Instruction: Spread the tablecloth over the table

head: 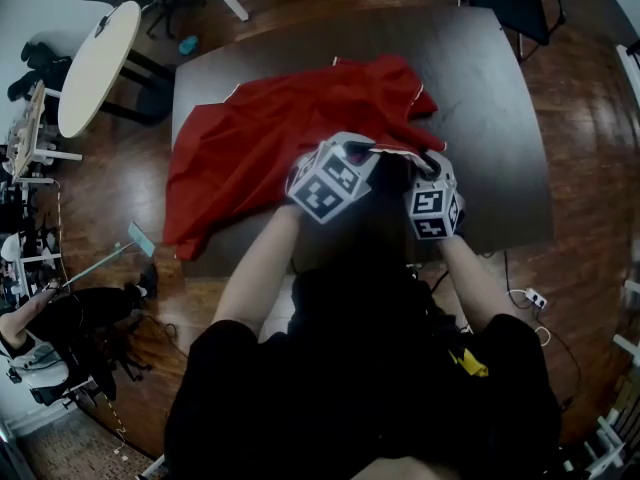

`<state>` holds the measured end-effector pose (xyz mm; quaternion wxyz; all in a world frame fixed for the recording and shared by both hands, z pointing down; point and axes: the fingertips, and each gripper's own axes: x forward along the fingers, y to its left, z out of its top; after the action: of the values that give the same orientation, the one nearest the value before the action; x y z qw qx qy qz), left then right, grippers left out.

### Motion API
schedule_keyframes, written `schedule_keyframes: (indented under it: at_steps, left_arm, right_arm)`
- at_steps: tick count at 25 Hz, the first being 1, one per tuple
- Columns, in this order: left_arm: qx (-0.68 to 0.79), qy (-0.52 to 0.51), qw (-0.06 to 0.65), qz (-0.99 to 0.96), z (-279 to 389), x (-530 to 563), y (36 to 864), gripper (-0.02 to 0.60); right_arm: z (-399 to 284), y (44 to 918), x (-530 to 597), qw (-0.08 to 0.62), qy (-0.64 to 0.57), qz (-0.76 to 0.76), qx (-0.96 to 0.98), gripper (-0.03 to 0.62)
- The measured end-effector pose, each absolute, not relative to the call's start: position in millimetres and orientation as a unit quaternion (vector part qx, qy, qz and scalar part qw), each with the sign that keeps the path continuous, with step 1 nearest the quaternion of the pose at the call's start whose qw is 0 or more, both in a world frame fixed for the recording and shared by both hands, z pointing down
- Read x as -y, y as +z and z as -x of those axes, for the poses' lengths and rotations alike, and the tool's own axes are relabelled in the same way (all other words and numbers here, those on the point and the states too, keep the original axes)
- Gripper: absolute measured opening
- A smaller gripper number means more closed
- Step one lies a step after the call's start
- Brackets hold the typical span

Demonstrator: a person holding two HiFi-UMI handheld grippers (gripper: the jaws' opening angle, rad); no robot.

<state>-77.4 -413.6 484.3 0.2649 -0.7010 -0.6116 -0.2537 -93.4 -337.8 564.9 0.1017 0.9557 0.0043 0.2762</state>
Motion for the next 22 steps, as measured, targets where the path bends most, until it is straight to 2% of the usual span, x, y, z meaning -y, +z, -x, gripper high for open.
schedule_keyframes:
  at_steps: [9,12,15,17,22]
  left_arm:
    - [0.699,-0.299,0.246,0.602,197.7,330.0,540.9,0.009]
    - [0.707,-0.294,0.255,0.59,222.5,303.0,550.8,0.012]
    - [0.723,-0.288,0.276,0.564,249.4,293.0,564.2,0.057]
    - [0.725,-0.289,0.294,0.552,260.7,296.4,577.2,0.063]
    - [0.71,-0.328,0.296,0.548,265.8,323.0,608.3,0.063]
  right_arm:
    - [166.3,542.2,217.3,0.227,0.27,-0.931,-0.094,0.008]
    - [211.6,552.1,173.9,0.227,0.301,-0.918,-0.128,0.008]
    - [258.7,566.2,133.8,0.235,0.332,-0.901,-0.154,0.009]
    - [285.6,576.5,112.8,0.241,0.35,-0.889,-0.172,0.008]
    - [343.8,612.8,63.0,0.198,0.408,-0.863,-0.222,0.008]
